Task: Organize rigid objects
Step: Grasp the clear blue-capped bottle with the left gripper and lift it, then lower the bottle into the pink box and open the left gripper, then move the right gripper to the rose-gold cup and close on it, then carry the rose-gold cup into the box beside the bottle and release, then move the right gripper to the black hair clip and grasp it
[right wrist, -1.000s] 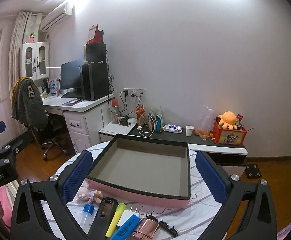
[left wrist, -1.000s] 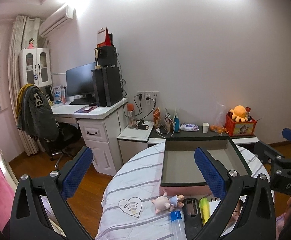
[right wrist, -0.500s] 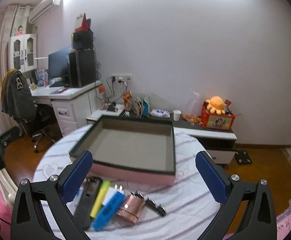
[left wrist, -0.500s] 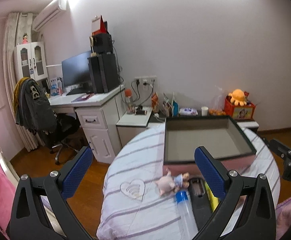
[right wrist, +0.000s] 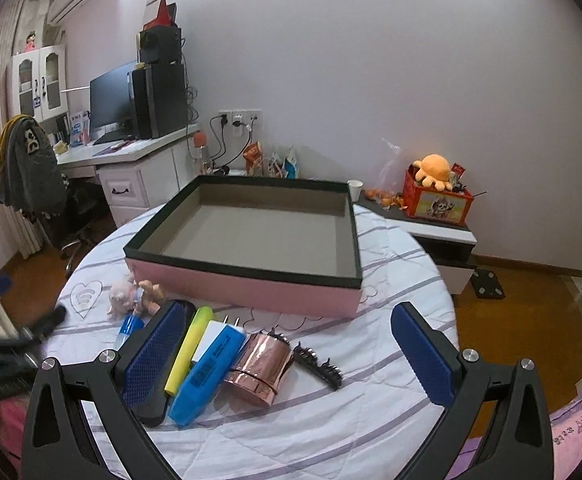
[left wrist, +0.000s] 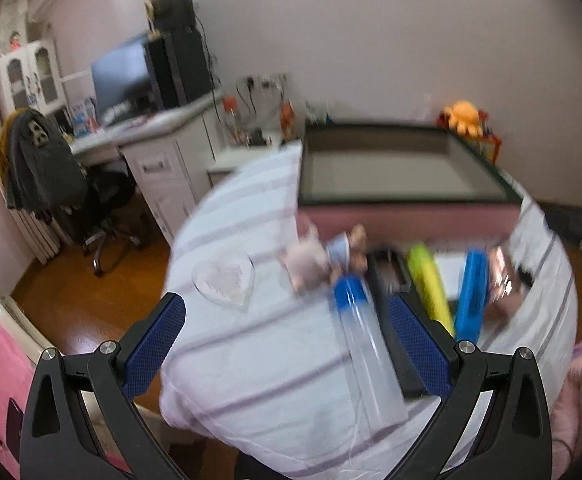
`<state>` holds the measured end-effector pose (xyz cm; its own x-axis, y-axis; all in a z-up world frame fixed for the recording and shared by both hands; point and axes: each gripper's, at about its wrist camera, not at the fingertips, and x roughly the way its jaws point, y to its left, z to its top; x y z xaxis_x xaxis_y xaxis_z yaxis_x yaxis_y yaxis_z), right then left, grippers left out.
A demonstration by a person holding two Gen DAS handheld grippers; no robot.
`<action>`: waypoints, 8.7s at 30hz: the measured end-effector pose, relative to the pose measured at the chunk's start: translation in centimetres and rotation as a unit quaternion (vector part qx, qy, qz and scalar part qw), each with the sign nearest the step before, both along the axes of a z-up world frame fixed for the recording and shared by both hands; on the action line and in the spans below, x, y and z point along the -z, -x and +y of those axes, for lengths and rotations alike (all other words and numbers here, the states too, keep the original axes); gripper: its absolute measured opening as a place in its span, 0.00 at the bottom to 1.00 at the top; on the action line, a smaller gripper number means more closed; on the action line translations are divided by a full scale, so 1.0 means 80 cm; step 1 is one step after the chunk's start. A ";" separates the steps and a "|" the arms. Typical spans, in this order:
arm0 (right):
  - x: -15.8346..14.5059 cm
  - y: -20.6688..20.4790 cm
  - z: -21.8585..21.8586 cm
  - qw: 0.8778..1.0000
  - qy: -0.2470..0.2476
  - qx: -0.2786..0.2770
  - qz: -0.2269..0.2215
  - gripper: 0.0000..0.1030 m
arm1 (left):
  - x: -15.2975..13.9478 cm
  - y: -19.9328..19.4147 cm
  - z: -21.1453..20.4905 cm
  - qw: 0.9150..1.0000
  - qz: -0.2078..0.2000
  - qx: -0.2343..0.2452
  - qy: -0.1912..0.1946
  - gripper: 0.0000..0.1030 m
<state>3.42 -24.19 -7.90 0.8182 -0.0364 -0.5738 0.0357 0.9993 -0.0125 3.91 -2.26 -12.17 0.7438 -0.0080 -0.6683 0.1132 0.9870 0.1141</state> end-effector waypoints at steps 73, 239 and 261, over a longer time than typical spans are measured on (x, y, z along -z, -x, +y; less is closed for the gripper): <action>0.039 -0.217 -0.033 0.997 -0.029 -0.048 0.054 1.00 | 0.025 -0.265 -0.061 0.996 0.084 0.027 0.034 0.25; 0.076 -0.264 0.099 0.964 -0.060 -0.189 0.179 0.47 | -0.035 -0.134 0.085 0.999 -0.004 -0.031 0.026 1.00; -0.011 -0.173 0.057 0.981 -0.067 -0.165 0.079 0.80 | -0.063 -0.083 0.052 0.999 -0.023 0.000 0.035 1.00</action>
